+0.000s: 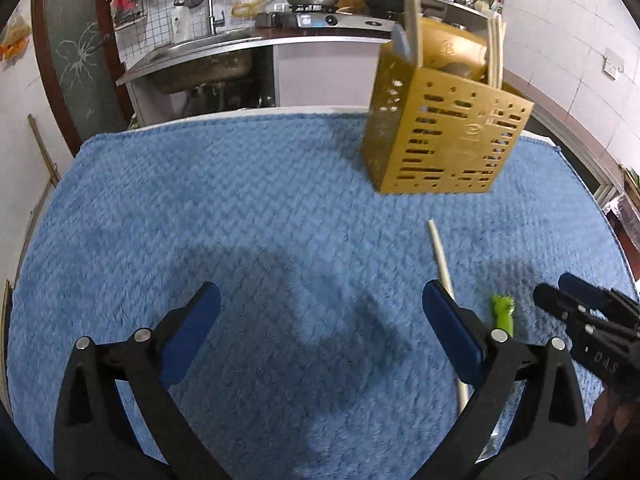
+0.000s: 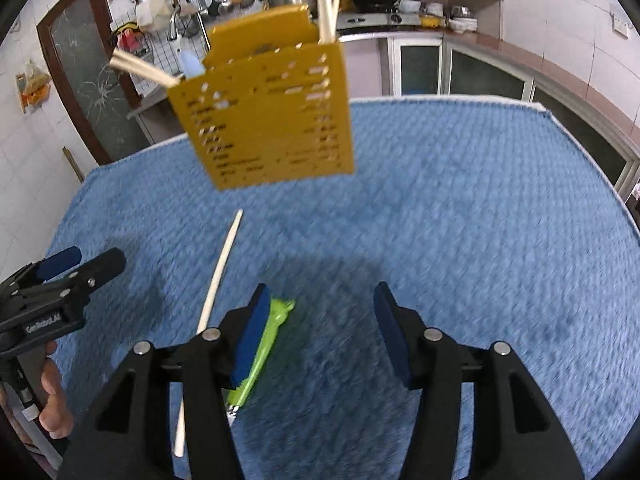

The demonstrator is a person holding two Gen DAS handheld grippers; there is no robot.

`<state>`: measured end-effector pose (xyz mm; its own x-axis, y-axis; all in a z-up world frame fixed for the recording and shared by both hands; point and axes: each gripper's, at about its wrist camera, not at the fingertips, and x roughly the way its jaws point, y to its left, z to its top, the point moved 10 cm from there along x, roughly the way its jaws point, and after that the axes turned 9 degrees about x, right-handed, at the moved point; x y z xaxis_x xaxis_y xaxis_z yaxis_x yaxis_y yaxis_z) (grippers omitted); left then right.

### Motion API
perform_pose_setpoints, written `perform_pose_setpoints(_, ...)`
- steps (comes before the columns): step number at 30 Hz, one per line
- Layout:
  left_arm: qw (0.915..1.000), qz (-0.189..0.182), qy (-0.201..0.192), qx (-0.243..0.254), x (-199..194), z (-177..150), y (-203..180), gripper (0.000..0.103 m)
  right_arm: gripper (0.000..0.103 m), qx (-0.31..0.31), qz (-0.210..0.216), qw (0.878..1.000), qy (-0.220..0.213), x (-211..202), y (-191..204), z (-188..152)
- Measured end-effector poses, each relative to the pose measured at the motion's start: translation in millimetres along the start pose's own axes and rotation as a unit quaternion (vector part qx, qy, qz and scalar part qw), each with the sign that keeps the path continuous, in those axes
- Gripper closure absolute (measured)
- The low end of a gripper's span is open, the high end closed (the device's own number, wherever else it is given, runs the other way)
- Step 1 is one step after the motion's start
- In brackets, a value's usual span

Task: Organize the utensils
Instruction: 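Move both tools down and grasp the green frog-handled fork with the right tool, then grasp the last wooden chopstick with the left tool while the right tool holds the fork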

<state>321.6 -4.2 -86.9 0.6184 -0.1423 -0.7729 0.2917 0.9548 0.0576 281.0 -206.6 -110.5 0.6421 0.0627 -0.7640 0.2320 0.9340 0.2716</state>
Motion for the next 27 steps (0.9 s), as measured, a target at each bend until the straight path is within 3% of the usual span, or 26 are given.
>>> perform_pose_setpoints(11, 0.9997, 0.012, 0.018, -0.007, 16, -11, 17, 0.005, 0.051, -0.008, -0.021, 0.999, 0.044, 20, 16, -29)
perform_pose_setpoints(15, 0.9997, 0.009, 0.022, -0.01, 19, -13, 18, 0.005, 0.067, -0.019, -0.022, 0.998, 0.051, 23, 24, -32)
perform_pose_setpoints(20, 0.9998, 0.005, 0.02, -0.007, 18, -10, 13, 0.005, 0.077, -0.02, -0.027, 0.998, 0.056, 28, 25, -29)
perform_pose_setpoints(27, 0.9994, -0.013, 0.03, -0.015, 18, -5, -2, 0.005, 0.084, -0.02, -0.004, 0.998, 0.064, 29, 15, -11)
